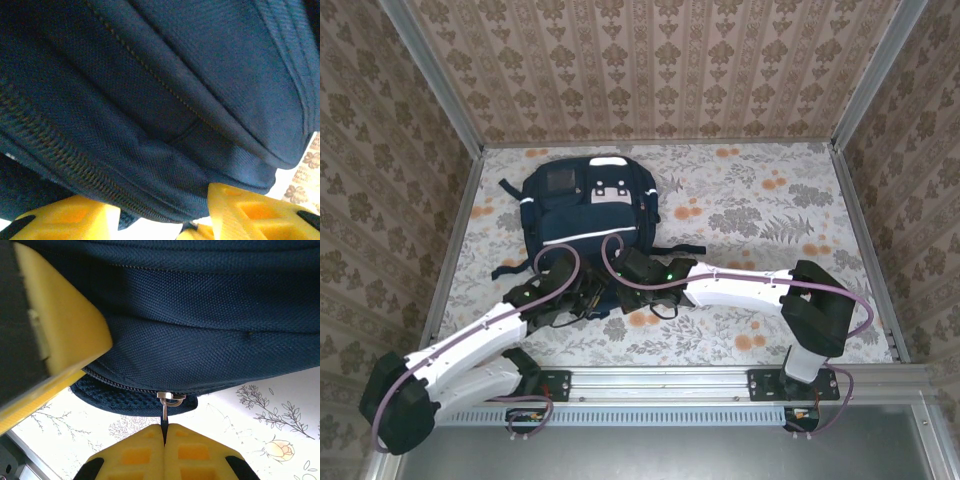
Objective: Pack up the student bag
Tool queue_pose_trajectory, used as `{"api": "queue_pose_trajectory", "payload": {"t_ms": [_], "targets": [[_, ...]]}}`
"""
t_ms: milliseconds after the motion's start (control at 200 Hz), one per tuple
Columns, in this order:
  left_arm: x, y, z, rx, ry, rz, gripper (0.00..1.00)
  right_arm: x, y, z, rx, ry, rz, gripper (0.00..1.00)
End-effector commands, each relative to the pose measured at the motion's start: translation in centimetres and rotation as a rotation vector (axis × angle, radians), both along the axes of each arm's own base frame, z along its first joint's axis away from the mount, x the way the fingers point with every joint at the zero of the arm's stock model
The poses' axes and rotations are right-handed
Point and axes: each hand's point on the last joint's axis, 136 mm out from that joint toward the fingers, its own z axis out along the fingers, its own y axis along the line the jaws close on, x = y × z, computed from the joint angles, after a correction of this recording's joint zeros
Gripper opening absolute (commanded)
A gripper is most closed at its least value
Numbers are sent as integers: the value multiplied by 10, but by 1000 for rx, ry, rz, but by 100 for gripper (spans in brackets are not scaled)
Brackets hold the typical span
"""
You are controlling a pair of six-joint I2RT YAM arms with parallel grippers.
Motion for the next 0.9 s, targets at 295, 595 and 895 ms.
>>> {"api": "queue_pose_trajectory", "payload": {"t_ms": [295, 595, 895], "targets": [[-8, 44, 11, 152, 6, 94, 0, 25, -55, 4, -143, -102, -72, 0], [-27, 68, 24, 132, -24, 107, 0, 91, -113, -1, -263, -193, -224, 0], [-43, 80, 41, 113, -71, 59, 0, 173, -127, -12, -335, -254, -328, 0]]}}
